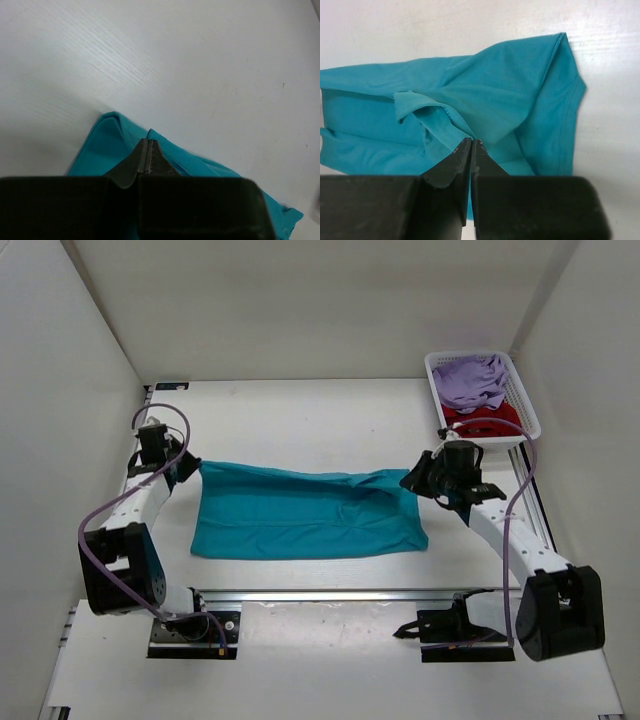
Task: Fold and stack the t-shirts
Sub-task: Fold the other side of the tshirt into a rectangle
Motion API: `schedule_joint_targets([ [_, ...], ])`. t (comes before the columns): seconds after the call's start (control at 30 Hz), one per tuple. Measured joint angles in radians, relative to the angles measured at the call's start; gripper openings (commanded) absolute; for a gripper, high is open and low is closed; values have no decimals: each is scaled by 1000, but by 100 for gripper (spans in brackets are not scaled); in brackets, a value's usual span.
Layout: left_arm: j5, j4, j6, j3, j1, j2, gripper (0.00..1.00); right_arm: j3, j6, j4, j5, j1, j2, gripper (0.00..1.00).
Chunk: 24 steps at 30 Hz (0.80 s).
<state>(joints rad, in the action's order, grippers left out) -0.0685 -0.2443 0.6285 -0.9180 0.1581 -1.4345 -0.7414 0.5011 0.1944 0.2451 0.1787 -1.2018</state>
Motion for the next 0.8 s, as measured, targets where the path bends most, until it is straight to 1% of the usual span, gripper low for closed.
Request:
schedule_joint_targets([
  [0.17, -2, -6, -4, 94, 24, 99, 0, 89, 0, 39, -29, 39, 127, 0],
  [0.33, 2, 4, -3, 212, 37, 240, 0, 178, 6, 77, -66, 72, 243, 0],
  [0.5, 22, -12, -3, 254, 43, 272, 0, 266, 40, 107, -98, 126, 306, 0],
  [0.53, 25, -17, -3, 260, 47, 271, 2, 286, 50, 114, -104, 137, 319, 0],
  [0.57, 23, -14, 0, 270, 51, 272, 10, 304, 56, 121, -106, 145, 329, 0],
  [0.6, 17, -11, 3, 284, 61, 272, 21, 321, 63, 125, -105, 147, 338, 1],
  [0.63, 4, -6, 13, 304, 77, 273, 30, 336, 71, 124, -103, 144, 343, 5],
  [0.7, -15, -1, 34, 351, 118, 278, 35, 364, 81, 125, -99, 138, 349, 13],
  [0.8, -43, -10, 82, 403, 188, 295, 33, 380, 85, 148, -100, 135, 359, 18],
])
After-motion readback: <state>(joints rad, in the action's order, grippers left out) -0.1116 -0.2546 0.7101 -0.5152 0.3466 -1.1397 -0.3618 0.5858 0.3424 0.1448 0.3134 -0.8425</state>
